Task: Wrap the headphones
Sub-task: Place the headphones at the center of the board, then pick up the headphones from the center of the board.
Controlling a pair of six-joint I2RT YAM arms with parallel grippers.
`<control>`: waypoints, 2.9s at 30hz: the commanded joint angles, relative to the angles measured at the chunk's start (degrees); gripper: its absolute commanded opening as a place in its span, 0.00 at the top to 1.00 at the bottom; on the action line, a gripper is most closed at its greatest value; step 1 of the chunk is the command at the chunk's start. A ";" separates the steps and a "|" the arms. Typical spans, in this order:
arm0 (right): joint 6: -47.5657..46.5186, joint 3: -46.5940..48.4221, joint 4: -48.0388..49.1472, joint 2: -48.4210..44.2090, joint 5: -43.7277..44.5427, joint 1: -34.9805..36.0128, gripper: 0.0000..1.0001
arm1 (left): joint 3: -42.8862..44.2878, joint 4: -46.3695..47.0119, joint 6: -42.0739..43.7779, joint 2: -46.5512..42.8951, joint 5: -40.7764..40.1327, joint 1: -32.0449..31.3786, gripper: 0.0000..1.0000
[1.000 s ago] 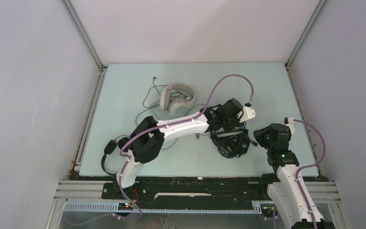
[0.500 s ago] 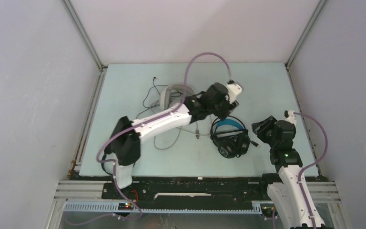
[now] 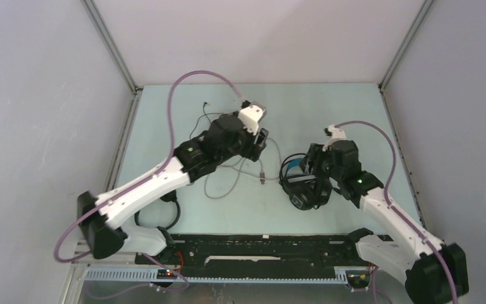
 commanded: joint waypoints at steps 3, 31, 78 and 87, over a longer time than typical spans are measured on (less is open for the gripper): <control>-7.86 7.67 2.66 10.67 9.14 11.53 0.43 | -7.78 -2.62 -1.26 -18.85 -1.47 0.24 0.30; 9.99 19.82 2.73 37.59 7.57 11.78 0.50 | -25.52 -1.95 6.93 -41.88 -15.67 0.35 0.27; 3.38 17.55 -4.96 3.26 13.84 23.69 0.23 | 35.17 -19.43 10.18 42.92 -1.76 29.13 0.16; 6.02 17.55 -3.75 3.51 13.38 23.69 0.23 | 34.63 -19.58 7.99 45.61 0.15 29.44 0.32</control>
